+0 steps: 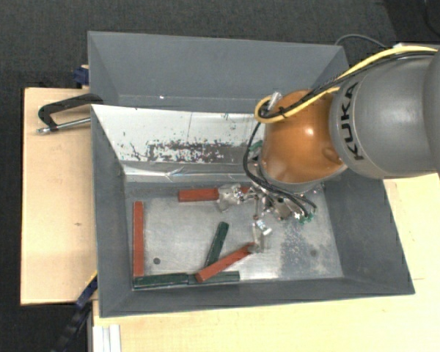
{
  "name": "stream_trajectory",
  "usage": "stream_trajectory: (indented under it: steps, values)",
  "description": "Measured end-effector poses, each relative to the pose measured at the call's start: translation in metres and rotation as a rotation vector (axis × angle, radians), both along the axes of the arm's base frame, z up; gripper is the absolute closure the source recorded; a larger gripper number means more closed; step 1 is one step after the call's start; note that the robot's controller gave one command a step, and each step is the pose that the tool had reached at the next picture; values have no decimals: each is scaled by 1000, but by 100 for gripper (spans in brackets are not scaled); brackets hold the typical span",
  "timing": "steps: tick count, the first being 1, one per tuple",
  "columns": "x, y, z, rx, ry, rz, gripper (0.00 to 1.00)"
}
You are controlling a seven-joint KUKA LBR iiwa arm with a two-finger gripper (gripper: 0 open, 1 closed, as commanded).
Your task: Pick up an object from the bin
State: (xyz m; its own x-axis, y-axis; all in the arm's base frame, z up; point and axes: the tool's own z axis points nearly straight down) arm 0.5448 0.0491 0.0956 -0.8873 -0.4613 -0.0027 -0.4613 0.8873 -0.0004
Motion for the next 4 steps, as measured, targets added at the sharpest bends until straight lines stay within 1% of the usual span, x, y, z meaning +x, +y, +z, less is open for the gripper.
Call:
stream_trajectory:
  steps: [1,2,3,4]
  values:
    - [-15,25,-9,4,-2,172,0]
    - [-39,46,-22,-2,2,131,0]
    - [-30,35,-23,5,-7,66,100]
    - [-30,35,-23,4,-7,67,100]
